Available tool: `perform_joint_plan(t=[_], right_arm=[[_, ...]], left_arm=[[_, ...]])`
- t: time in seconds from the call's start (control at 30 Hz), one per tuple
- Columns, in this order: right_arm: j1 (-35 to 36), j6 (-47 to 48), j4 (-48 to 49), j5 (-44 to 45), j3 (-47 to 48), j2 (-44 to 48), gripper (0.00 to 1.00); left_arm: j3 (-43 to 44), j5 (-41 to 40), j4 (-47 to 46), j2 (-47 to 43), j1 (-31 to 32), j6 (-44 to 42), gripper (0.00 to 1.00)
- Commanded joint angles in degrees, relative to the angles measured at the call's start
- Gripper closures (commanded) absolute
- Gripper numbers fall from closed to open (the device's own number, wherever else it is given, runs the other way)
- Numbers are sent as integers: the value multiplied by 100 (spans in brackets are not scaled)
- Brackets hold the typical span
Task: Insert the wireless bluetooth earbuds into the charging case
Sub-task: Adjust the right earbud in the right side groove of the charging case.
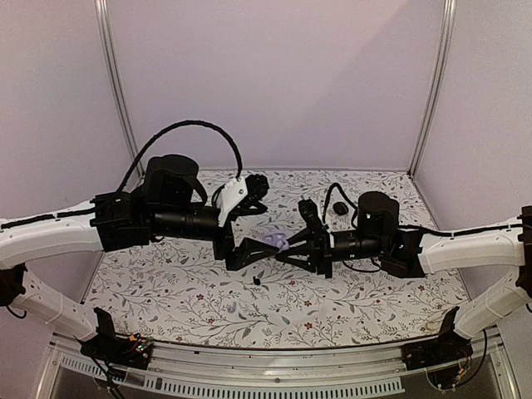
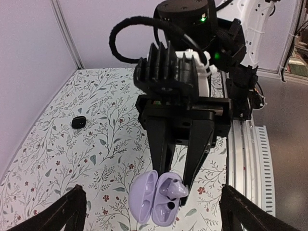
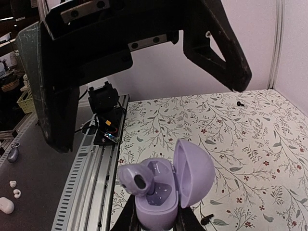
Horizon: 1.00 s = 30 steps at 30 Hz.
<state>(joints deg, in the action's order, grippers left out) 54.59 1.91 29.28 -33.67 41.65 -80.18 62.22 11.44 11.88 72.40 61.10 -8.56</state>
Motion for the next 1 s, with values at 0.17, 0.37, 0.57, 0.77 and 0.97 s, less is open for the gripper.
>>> perform_joint_plan(t=[0.17, 0.37, 0.57, 0.77, 0.97], right_arm=[[-17, 203, -229, -486, 220, 75, 100], [-13, 245, -254, -460, 221, 73, 100], [-13, 283, -276, -424, 217, 86, 100], [-14, 295, -269, -293, 190, 108, 100], [-110, 155, -127, 11, 83, 156, 100]], left_arm=[[58, 129, -88, 273, -159, 151, 4], [84, 80, -142, 397, -268, 258, 4], [124, 28, -104, 536, -328, 334, 4], [77, -5, -96, 502, -431, 400, 5], [-152, 351, -376, 174, -451, 422, 4]])
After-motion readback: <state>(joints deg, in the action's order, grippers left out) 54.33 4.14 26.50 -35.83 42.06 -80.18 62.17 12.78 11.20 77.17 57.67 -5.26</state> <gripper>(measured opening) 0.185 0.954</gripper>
